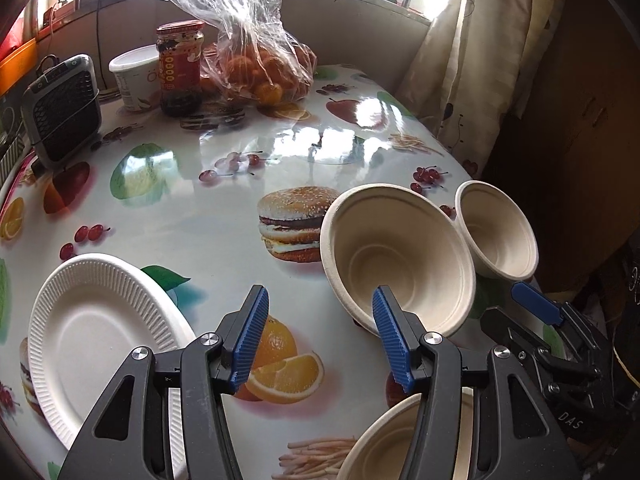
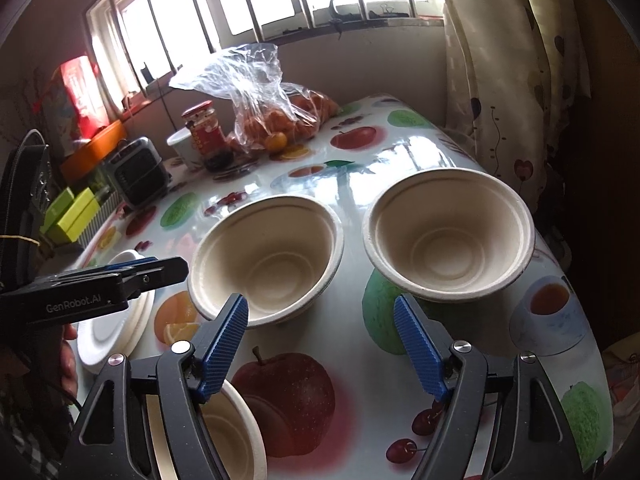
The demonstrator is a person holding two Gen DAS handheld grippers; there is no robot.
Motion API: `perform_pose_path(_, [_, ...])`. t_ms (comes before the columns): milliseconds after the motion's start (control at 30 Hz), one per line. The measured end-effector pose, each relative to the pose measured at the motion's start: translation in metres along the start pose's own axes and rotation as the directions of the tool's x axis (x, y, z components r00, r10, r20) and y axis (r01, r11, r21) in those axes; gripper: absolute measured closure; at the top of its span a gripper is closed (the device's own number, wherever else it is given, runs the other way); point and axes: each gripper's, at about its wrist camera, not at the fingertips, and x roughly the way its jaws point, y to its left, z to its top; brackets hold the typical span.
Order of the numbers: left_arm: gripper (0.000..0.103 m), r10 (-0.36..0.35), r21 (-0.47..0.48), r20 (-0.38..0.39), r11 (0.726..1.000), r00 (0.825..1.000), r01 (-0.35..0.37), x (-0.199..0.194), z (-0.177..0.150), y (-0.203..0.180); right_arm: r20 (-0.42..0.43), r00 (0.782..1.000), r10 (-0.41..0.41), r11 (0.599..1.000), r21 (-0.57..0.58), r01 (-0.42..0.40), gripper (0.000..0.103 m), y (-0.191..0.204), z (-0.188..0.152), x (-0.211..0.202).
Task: Organize plates and bowls
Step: 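Close both tools on the rim of the tan bowl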
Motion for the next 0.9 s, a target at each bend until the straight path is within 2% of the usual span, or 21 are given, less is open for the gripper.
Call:
perform_pose_path(200, [0.050,-0.002,-0.003,-0.010,1.000,1.000,0.002,0.008,0.005,0.003,-0.017,1.000,0.015,1.000,-0.007,-0.015,0.042,0.000,0.004,0.013])
perform_pose_path(267, [0.050,0.002,0.001,-0.008,1.000,1.000,-0.002,0.009,0.007,0.004,-0.020,1.000,0.015,1.000,-0.006,-0.015,0.051,0.000,0.005,0.016])
perform_pose_path(367, [0.054,0.014,0.003,-0.013,1.000,1.000,-0.014,0.012,0.009,0.006,-0.027,0.999,0.019,1.000,-0.008,-0.019,0.054,0.001,0.006,0.021])
perform_pose_path(567, [0.070,-0.015,-0.002,-0.038,1.000,0.999,0.015,0.018,0.011,0.007,-0.034,0.999,0.023,1.000,0.007,-0.023,0.060,-0.001,0.006,0.025])
perform_pose_path(900, [0.078,-0.058,0.000,-0.060,0.998,0.997,0.058,0.023,0.011,0.000,-0.034,0.999,0.036,0.999,0.011,-0.035,0.076,-0.001,0.006,0.027])
